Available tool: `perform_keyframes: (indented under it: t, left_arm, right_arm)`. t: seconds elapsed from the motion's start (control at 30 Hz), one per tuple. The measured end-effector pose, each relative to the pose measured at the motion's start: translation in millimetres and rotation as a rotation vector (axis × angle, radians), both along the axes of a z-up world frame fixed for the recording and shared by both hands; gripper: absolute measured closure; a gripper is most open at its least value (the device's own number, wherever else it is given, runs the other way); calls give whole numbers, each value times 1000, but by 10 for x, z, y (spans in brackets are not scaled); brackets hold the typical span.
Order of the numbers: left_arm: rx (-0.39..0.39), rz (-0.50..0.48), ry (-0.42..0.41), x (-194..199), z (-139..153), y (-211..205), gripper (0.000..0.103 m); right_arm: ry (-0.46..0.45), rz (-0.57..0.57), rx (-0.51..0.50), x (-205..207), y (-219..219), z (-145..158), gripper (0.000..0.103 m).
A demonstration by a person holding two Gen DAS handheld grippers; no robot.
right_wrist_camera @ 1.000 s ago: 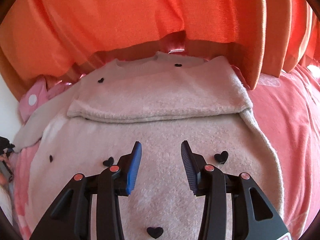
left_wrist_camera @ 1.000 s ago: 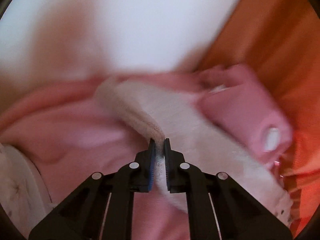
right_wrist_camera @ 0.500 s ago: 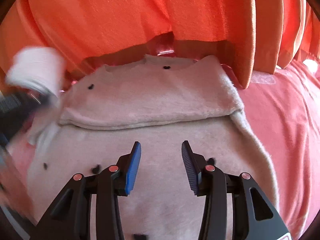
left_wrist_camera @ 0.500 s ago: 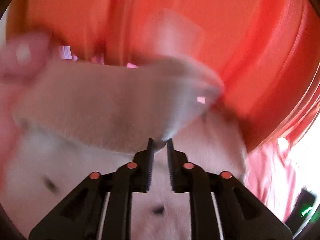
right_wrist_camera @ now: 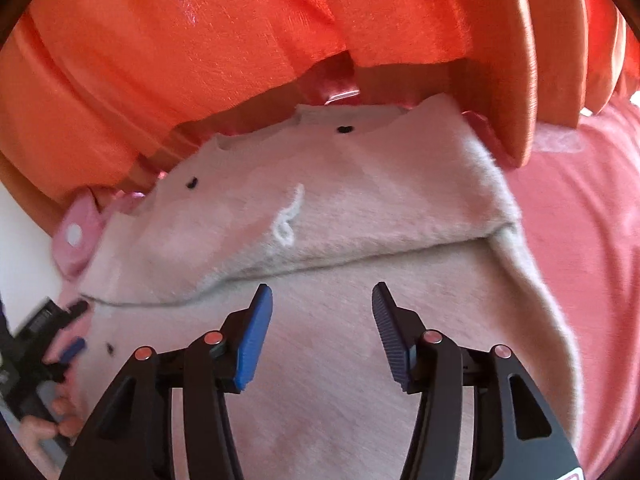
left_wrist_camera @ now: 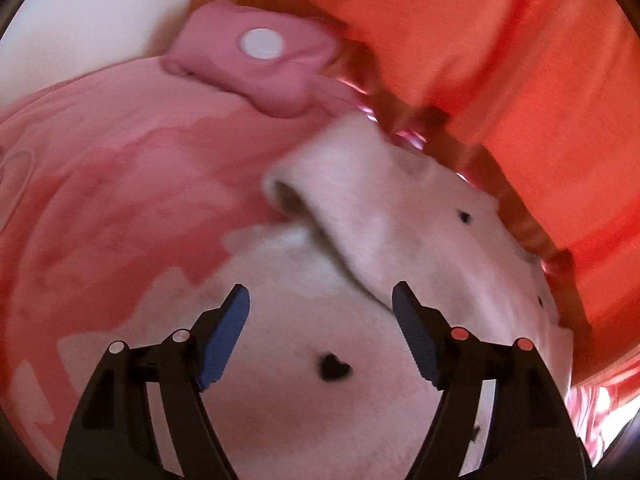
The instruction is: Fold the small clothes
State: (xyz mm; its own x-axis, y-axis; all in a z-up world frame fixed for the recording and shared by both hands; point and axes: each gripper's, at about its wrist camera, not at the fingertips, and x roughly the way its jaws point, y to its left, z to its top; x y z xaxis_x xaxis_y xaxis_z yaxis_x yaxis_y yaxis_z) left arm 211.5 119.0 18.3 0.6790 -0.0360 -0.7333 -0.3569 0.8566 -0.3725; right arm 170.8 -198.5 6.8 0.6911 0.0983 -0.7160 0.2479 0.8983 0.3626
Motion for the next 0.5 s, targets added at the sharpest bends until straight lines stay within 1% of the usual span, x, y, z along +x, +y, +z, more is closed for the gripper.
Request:
perform_keyframes:
  t: [0.03, 0.13, 0.2, 0.27, 0.33, 0.4, 0.43, 0.47, 0.5]
  left_arm:
    - [-8, 10, 3, -16, -24, -5, 32]
    - [-39, 28, 33, 77, -134, 76, 32]
    - [-66, 44, 41, 119, -186, 169, 32]
    - [-101, 68, 29, 142, -200, 288, 32]
    - [-137, 93, 13, 173, -183, 399, 32]
    - [-197, 122, -3, 219, -186, 537, 32]
    - [-233, 130, -12, 232, -198, 592, 32]
    - [-284, 135, -17, 253, -226, 658, 32]
    - [-309, 136, -15, 272, -244, 684, 32]
  right_arm:
    - [-14, -7, 26, 59, -16, 15, 51]
    - [-18, -23, 73, 206, -47, 21, 51]
    - [-10, -31, 83, 284, -58, -19, 49]
    - [13, -44, 90, 373, -67, -102, 49]
    - [26, -50, 119, 425, -83, -171, 49]
    - [23, -52, 144, 452, -84, -207, 48]
    - [20, -49, 145, 472, -69, -212, 48]
    - [16, -46, 142, 493, -49, -213, 48]
    - [13, -41, 140, 515, -26, -212, 48]
